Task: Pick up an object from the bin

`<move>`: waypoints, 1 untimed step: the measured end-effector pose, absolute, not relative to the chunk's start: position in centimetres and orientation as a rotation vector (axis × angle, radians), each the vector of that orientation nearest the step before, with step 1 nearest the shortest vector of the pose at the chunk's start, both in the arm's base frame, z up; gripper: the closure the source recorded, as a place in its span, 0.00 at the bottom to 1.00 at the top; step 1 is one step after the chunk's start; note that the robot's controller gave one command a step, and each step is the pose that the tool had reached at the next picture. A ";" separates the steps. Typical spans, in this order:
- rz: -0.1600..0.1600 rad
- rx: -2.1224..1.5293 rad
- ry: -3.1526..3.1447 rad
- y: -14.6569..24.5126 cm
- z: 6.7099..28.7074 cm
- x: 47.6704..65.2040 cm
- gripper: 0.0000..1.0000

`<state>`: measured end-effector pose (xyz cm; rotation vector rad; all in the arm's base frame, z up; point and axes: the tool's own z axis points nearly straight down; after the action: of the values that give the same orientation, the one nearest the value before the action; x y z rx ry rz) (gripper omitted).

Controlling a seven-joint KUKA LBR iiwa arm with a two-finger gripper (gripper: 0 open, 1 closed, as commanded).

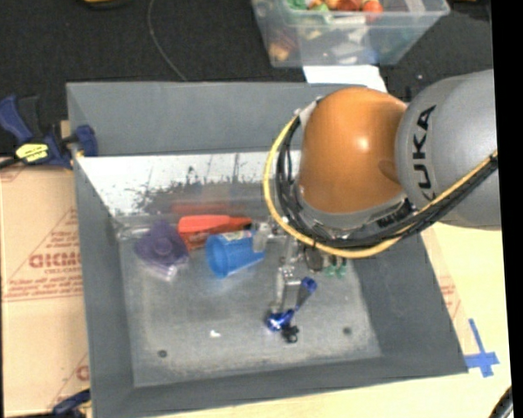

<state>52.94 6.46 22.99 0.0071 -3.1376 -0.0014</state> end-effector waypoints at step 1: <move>-0.003 0.003 -3.145 6.4 23.4 53.1 0.00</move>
Offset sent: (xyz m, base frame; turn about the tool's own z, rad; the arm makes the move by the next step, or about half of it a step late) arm 0.1189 0.0115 -0.1599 -0.2401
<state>53.10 6.43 23.36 0.0027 -3.1452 -0.0027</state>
